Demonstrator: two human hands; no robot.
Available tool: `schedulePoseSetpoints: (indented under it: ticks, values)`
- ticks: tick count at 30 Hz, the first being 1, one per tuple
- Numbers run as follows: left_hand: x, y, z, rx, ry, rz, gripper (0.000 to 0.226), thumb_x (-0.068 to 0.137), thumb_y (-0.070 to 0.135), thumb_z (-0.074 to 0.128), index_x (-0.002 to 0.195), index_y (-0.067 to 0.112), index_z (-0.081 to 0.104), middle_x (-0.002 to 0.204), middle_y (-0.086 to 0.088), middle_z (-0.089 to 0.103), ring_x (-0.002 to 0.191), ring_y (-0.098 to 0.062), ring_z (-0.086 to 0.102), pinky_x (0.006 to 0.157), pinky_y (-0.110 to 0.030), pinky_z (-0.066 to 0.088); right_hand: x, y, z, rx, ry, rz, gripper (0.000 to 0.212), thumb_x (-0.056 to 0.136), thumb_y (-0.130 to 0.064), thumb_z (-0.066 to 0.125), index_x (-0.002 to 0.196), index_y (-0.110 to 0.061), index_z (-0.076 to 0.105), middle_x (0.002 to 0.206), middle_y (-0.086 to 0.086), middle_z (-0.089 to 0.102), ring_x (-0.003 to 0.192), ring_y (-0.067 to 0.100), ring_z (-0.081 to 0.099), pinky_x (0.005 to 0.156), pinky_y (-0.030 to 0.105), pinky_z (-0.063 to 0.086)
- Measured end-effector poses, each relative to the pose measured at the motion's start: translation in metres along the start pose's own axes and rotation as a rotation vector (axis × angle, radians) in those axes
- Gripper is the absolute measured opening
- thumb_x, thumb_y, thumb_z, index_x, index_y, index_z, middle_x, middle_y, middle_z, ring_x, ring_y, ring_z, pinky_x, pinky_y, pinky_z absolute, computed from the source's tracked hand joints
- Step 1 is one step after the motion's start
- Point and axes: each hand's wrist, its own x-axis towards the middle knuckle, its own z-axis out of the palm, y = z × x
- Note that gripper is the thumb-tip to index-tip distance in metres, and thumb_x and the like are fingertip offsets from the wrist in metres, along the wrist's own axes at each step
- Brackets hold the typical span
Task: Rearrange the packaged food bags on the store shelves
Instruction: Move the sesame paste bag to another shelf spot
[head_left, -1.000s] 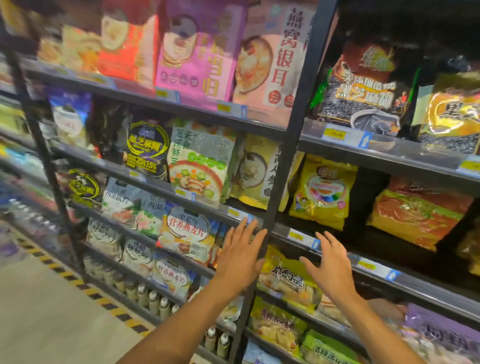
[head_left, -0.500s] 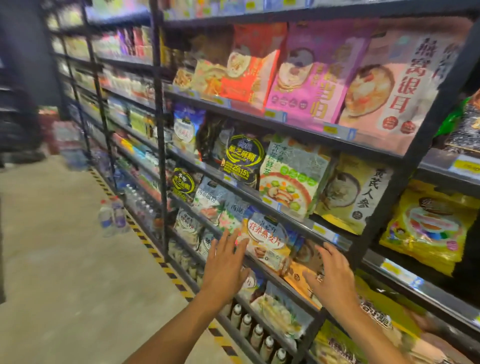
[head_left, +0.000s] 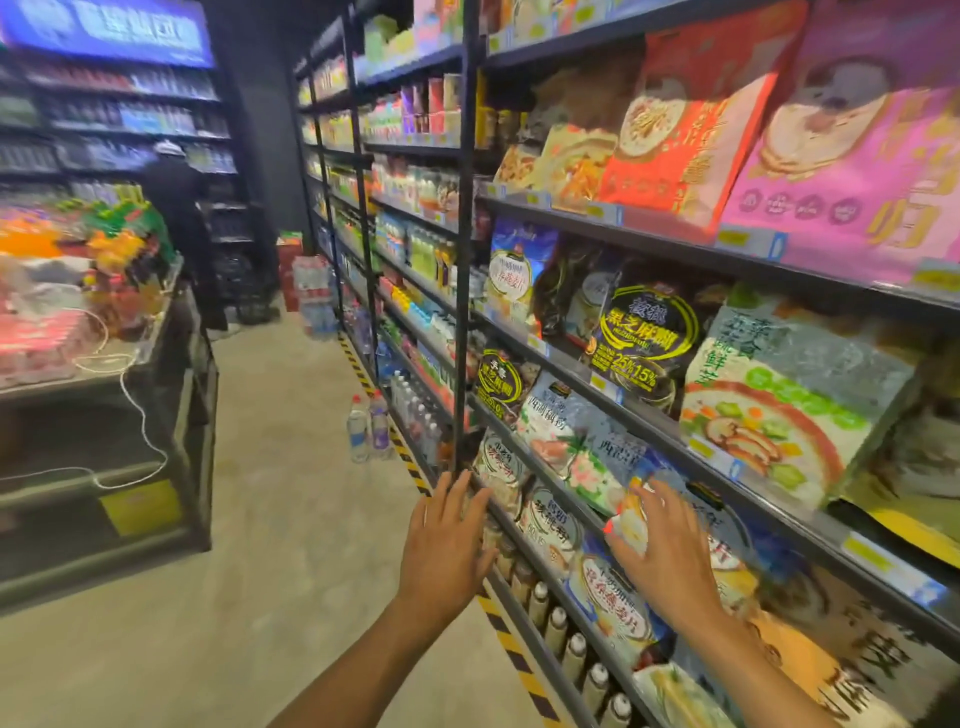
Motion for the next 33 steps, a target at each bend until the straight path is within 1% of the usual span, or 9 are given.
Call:
schedulePoseSetpoints:
  ticks: [3, 6, 9, 15, 19, 22, 27, 31, 33]
  values:
    - [0.032, -0.022, 0.004, 0.014, -0.002, -0.022, 0.076, 0.099, 0.058, 0.053, 0.164, 0.033, 0.02, 0.175, -0.001, 0.009, 0.162, -0.029, 0.003, 0.129, -0.051, 0.015, 0.039, -0.011, 0.021, 0.036, -0.015, -0.015, 0.071, 0.092, -0.052, 0.068, 0.153, -0.028, 0.039, 0.164, 0.0, 0.028, 0.152, 0.025, 0.025, 0.121, 0.052, 0.03]
    - [0.07, -0.039, 0.007, 0.035, 0.037, -0.015, 0.077, 0.096, 0.06, 0.056, 0.162, 0.033, 0.028, 0.174, -0.002, 0.018, 0.161, -0.029, 0.012, 0.127, -0.051, 0.02, 0.08, -0.018, 0.037, 0.079, -0.021, -0.018, 0.071, 0.092, -0.051, 0.068, 0.153, -0.029, 0.038, 0.165, 0.0, 0.027, 0.152, 0.025, 0.024, 0.121, 0.053, 0.031]
    - [0.11, -0.05, 0.011, 0.036, 0.031, -0.013, 0.078, 0.098, 0.061, 0.053, 0.164, 0.036, 0.019, 0.175, 0.001, 0.007, 0.162, -0.026, 0.002, 0.129, -0.047, 0.012, 0.12, -0.021, 0.05, 0.075, -0.018, -0.012, 0.071, 0.093, -0.052, 0.066, 0.154, -0.028, 0.038, 0.165, 0.0, 0.027, 0.153, 0.025, 0.023, 0.12, 0.053, 0.031]
    - [0.172, -0.064, 0.018, 0.006, 0.04, -0.01, 0.079, 0.099, 0.062, 0.049, 0.164, 0.036, 0.013, 0.175, 0.002, 0.003, 0.162, -0.023, -0.003, 0.129, -0.043, 0.005, 0.187, -0.031, 0.069, 0.087, -0.001, -0.013, 0.069, 0.091, -0.047, 0.07, 0.151, -0.028, 0.042, 0.162, -0.001, 0.032, 0.15, 0.024, 0.028, 0.118, 0.053, 0.033]
    - [0.21, -0.083, 0.025, -0.039, 0.043, -0.012, 0.079, 0.099, 0.062, 0.051, 0.164, 0.036, 0.014, 0.175, 0.003, 0.004, 0.162, -0.024, 0.0, 0.129, -0.043, 0.008, 0.228, -0.039, 0.083, 0.105, -0.01, -0.023, 0.07, 0.093, -0.05, 0.067, 0.153, -0.027, 0.039, 0.164, -0.002, 0.028, 0.151, 0.023, 0.025, 0.119, 0.051, 0.032]
    - [0.245, -0.103, 0.033, -0.084, 0.071, -0.008, 0.08, 0.097, 0.063, 0.055, 0.164, 0.035, 0.02, 0.174, 0.001, 0.012, 0.162, -0.025, 0.008, 0.128, -0.045, 0.016, 0.258, -0.049, 0.094, 0.118, -0.007, -0.006, 0.077, 0.091, -0.057, 0.067, 0.155, -0.025, 0.037, 0.163, -0.002, 0.026, 0.152, 0.022, 0.024, 0.121, 0.05, 0.03]
    - [0.313, -0.143, 0.045, -0.115, 0.066, 0.018, 0.083, 0.097, 0.062, 0.056, 0.164, 0.033, 0.018, 0.175, 0.002, 0.01, 0.162, -0.024, 0.006, 0.13, -0.044, 0.013, 0.31, -0.066, 0.121, 0.118, 0.008, 0.03, 0.078, 0.089, -0.048, 0.072, 0.154, -0.024, 0.037, 0.16, -0.004, 0.03, 0.149, 0.023, 0.029, 0.118, 0.052, 0.035]
    - [0.374, -0.179, 0.05, -0.171, 0.078, 0.091, 0.082, 0.096, 0.062, 0.057, 0.164, 0.031, 0.022, 0.174, 0.001, 0.014, 0.161, -0.025, 0.012, 0.129, -0.047, 0.019, 0.352, -0.086, 0.136, 0.098, 0.043, 0.082, 0.078, 0.091, -0.048, 0.07, 0.155, -0.022, 0.035, 0.162, -0.002, 0.029, 0.15, 0.023, 0.029, 0.12, 0.05, 0.033]
    - [0.406, -0.194, 0.05, -0.181, 0.059, 0.125, 0.082, 0.097, 0.063, 0.054, 0.164, 0.032, 0.019, 0.174, 0.002, 0.012, 0.161, -0.024, 0.01, 0.13, -0.047, 0.02, 0.37, -0.098, 0.141, 0.107, 0.064, 0.121, 0.079, 0.092, -0.049, 0.069, 0.157, -0.022, 0.033, 0.164, -0.001, 0.027, 0.152, 0.023, 0.026, 0.122, 0.048, 0.031]
